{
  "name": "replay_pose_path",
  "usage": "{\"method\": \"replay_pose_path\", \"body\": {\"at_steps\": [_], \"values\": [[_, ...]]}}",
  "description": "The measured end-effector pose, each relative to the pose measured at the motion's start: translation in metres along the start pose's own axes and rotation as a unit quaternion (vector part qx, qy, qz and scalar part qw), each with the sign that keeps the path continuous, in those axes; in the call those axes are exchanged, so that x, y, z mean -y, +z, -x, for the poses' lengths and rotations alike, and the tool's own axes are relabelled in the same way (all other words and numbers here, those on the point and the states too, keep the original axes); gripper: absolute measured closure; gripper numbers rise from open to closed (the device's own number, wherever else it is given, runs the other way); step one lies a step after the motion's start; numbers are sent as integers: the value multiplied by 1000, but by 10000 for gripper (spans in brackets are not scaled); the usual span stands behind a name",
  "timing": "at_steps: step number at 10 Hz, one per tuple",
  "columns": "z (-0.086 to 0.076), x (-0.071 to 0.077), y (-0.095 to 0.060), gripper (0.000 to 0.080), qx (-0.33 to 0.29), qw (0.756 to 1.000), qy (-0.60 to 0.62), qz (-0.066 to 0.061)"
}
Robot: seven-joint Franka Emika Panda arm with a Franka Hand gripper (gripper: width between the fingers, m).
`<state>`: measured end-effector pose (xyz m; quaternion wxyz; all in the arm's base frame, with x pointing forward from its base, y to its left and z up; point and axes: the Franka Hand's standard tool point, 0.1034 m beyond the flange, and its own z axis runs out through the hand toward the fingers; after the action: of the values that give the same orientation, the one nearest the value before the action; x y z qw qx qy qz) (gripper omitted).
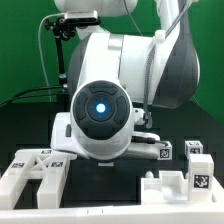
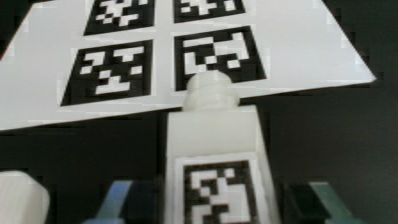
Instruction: Assemble chair
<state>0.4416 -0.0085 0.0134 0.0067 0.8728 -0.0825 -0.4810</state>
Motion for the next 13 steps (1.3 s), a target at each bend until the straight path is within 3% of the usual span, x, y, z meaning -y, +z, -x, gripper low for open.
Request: {"method": "replay_pose_path", "body": {"at_steps": [5,6,7,9,10,13], "values": [[3,1,-3,514,3,1000,0,-5],[21,8,-22,514,21,999,-7,-23],[31,11,-46,514,5,999,-17,-33],[50,13,-79,514,-30,998,-27,-44],[50,11,-91,514,-70,996,-32,-41],[43,18,-99,514,-182,981,-31,-50]]}}
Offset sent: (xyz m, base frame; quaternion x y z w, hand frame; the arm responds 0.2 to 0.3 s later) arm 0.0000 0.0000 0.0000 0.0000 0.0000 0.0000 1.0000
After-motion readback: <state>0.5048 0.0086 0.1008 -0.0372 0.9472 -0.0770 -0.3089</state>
